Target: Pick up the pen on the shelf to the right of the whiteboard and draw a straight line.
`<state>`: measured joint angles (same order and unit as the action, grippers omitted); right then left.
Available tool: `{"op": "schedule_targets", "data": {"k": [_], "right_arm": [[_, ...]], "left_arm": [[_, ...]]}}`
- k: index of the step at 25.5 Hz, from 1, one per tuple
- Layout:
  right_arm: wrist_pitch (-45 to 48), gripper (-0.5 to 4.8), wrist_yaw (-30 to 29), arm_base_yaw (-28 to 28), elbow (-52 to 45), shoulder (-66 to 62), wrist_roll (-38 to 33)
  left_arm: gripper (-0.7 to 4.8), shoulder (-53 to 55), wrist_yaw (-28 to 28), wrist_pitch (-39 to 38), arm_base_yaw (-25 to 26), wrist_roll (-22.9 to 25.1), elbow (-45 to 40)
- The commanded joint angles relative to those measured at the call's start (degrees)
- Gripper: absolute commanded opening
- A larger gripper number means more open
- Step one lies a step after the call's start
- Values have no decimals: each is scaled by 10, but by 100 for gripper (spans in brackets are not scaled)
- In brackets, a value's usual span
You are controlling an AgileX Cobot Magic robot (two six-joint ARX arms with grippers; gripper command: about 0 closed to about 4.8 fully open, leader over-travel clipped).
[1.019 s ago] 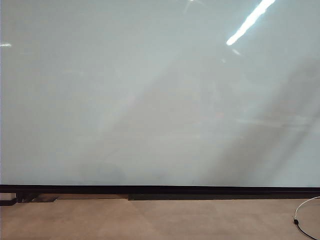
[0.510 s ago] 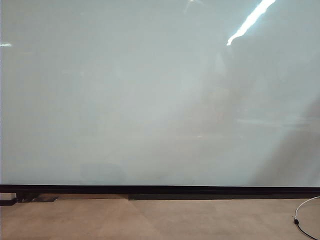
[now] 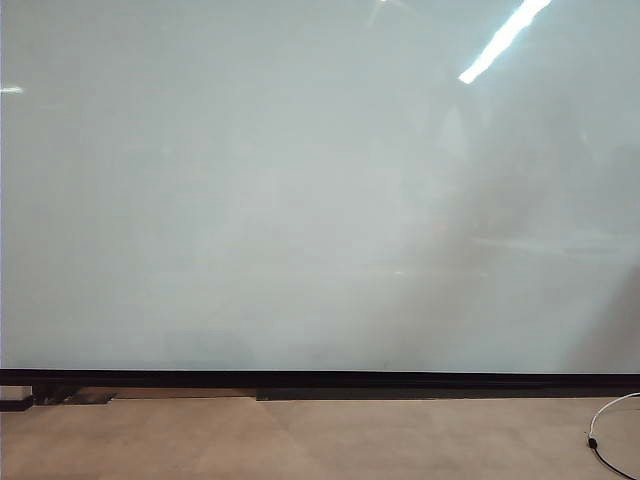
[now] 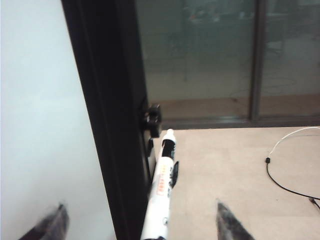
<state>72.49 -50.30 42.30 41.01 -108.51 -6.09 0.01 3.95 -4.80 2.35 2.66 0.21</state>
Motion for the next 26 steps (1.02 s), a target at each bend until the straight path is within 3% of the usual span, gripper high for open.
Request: {"op": "schedule_targets", "data": {"k": [1,8,13,18,24,26], "right_arm": [[-20,380,-12,-22,23,-23,63],[-24,378,43,-42,42,-41,111],[-20,378,43,-41,42,-59,125],[72,364,55,-39,50,-113,47],[75,361,56,-40,66,-119,43],[76,323,55,-40,73,-119,31]], "left_arm": [[-5,0,4,1,0,5,2],[-5,0,4,2,0,5,2],[-5,0,4,1,0,11,2],[-5,0,15,1,0,18,2],[-5,0,24,0,0,19,2],[-5,0,30,-4,0,18,2]]}}
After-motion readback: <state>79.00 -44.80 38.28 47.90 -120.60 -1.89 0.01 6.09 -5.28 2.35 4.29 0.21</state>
